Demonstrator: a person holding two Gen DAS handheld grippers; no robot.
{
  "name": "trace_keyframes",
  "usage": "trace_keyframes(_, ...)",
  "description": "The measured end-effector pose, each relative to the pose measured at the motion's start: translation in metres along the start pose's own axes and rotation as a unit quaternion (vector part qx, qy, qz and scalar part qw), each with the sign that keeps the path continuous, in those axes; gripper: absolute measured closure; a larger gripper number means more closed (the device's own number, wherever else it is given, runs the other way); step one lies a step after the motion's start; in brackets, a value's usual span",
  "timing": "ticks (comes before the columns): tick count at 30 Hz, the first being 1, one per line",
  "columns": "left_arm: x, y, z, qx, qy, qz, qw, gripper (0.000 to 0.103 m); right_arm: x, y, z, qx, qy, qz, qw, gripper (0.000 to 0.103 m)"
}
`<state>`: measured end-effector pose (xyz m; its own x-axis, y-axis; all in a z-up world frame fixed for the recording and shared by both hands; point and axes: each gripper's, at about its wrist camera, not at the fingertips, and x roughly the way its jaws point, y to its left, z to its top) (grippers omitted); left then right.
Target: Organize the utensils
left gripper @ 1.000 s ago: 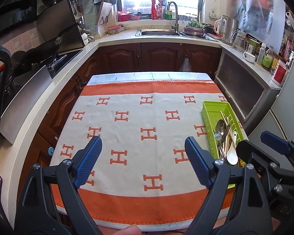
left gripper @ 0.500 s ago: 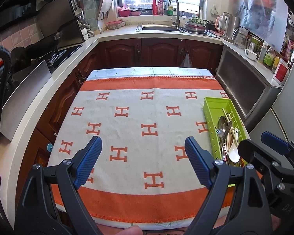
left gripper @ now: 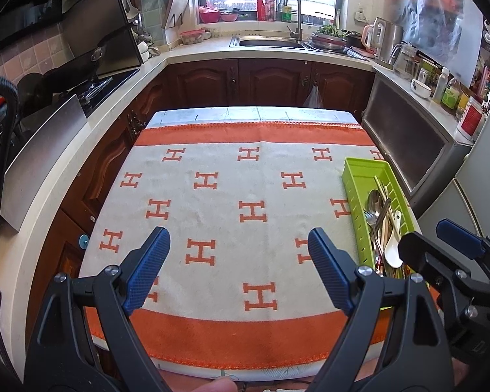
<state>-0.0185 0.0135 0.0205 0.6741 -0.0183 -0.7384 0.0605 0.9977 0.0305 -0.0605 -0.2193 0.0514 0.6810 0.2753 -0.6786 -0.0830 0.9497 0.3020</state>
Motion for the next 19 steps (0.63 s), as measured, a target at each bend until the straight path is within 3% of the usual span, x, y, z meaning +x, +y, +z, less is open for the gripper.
trace_keyframes(19,0.0016,-0.0012,-0.0071,0.003,0.007,-0.005,1.0,0.018,0.0011,0.0014,-0.0027,-0.001,0.002,0.0,1.0,0.023)
